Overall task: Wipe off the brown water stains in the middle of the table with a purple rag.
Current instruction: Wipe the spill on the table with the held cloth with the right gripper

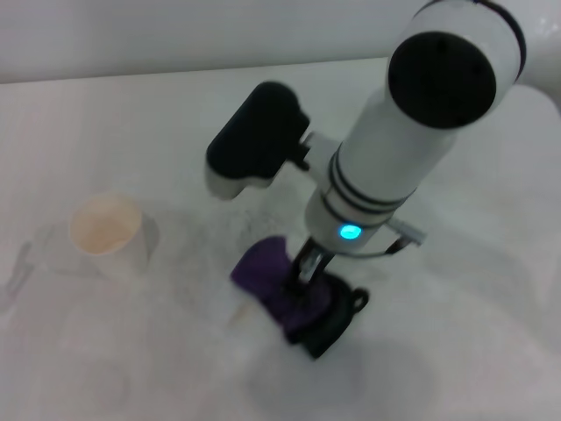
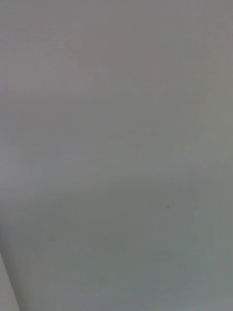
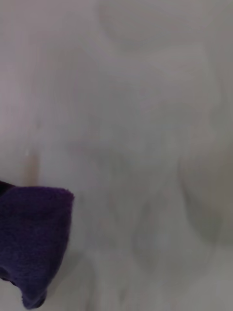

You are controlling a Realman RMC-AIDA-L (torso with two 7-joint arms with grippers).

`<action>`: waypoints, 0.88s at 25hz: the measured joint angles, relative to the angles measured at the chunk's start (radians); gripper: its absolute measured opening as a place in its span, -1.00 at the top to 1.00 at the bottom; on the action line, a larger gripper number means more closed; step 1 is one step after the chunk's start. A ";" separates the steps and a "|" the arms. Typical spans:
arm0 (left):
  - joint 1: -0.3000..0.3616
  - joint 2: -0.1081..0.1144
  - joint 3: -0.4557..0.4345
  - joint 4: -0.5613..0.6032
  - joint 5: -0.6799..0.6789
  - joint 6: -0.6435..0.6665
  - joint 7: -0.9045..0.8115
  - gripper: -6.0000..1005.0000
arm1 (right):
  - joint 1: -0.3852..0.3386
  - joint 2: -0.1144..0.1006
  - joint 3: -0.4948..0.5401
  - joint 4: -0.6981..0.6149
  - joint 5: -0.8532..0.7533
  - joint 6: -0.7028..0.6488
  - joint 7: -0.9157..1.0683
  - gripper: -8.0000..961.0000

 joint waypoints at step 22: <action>-0.007 0.000 0.000 0.002 0.002 -0.011 0.003 -0.77 | 0.055 0.003 -0.164 -0.006 0.190 -0.073 0.054 0.77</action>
